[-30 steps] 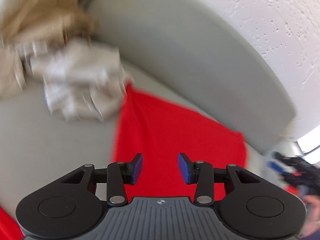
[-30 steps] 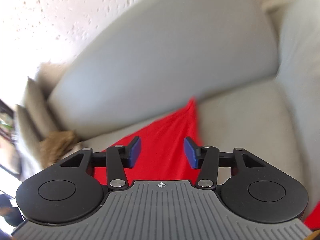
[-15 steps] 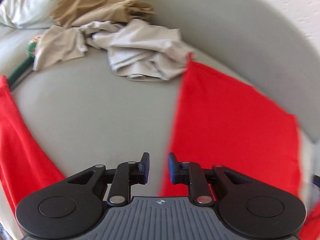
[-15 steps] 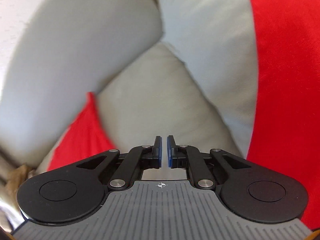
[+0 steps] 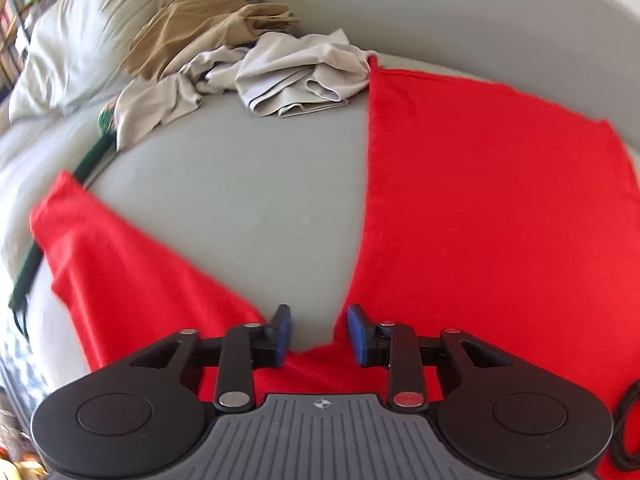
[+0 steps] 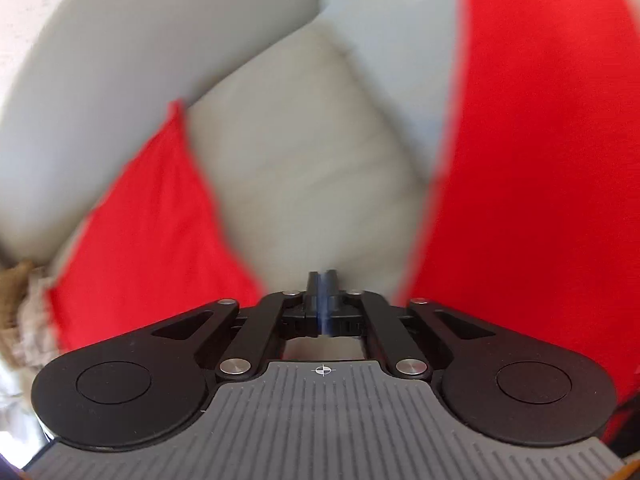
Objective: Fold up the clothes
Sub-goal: 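Grasp the shirt edge with the right gripper and pull it flat, then open the right gripper and hold both grippers above the shirt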
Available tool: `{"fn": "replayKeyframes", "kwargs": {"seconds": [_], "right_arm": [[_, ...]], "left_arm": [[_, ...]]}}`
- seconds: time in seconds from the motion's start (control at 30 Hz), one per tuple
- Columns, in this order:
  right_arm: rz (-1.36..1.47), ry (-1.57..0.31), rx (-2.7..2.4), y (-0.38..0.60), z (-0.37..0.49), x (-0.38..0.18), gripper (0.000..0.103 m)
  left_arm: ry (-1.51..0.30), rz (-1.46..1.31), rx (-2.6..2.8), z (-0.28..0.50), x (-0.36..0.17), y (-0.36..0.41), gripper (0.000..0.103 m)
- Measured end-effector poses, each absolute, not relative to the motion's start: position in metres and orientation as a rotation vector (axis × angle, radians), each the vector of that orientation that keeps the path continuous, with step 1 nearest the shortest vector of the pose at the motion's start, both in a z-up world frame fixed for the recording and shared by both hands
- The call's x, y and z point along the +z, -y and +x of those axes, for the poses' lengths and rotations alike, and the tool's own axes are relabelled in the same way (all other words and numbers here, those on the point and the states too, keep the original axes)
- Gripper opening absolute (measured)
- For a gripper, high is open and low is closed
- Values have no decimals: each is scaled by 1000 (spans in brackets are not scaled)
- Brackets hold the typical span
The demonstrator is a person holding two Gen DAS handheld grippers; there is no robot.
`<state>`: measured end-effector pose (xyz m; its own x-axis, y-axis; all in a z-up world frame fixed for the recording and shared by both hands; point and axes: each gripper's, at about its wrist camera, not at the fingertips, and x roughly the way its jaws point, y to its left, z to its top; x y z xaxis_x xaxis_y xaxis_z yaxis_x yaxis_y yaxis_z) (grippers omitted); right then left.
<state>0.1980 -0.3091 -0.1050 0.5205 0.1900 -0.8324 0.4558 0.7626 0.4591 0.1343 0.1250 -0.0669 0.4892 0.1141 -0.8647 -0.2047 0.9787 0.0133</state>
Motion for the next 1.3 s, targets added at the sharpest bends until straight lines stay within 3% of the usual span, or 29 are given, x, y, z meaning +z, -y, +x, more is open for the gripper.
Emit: {"fn": "replayKeyframes", "kwargs": {"seconds": [0.13,0.27,0.33,0.37,0.47,0.63,0.73,0.77,0.8,0.93,0.97,1.07,1.13,1.2,1.3], "right_arm": [[703,-1037,-58,292,176,-80,8],[698,-1167,166,243,161,-86,18],[690,-1230,130,244,152,-100,12],[703,-1205,80,255,143,-103,0],[728,-1143,-33,287,117,-94,0],[744,-1050,-61,317,72,-54,0],[740,-1008,31,308,46,-28,25],[740,-1004,58,301,39,-24,45],[739,-1000,85,293,31,-19,59],[797,-1051,191,272,10,-32,58],[818,-1069,206,265,9,-42,54],[820,-1122,213,246,7,-68,46],[780,-1184,161,240,6,-80,46],[783,-1204,96,242,0,-82,34],[816,-1141,91,244,-4,-60,38]], "left_arm": [[-1020,-138,35,113,-42,-99,35],[-1073,-122,-53,101,-55,-73,44],[-1109,-73,-44,95,-70,-65,45],[-1113,-58,-14,88,-68,-67,45],[-1101,-55,59,65,-54,-88,38],[-1060,-126,249,29,-27,-115,40],[-977,-235,200,11,-14,-124,41],[-968,-271,171,9,-16,-125,41],[-958,-308,143,8,-17,-127,41],[-936,-303,75,16,-47,-106,36],[-930,-281,64,17,-53,-99,34],[-901,-290,53,10,-54,-102,35],[-879,-337,58,3,-46,-114,40],[-856,-384,63,-5,-39,-127,35],[-821,-455,69,-16,-28,-146,36]]}}
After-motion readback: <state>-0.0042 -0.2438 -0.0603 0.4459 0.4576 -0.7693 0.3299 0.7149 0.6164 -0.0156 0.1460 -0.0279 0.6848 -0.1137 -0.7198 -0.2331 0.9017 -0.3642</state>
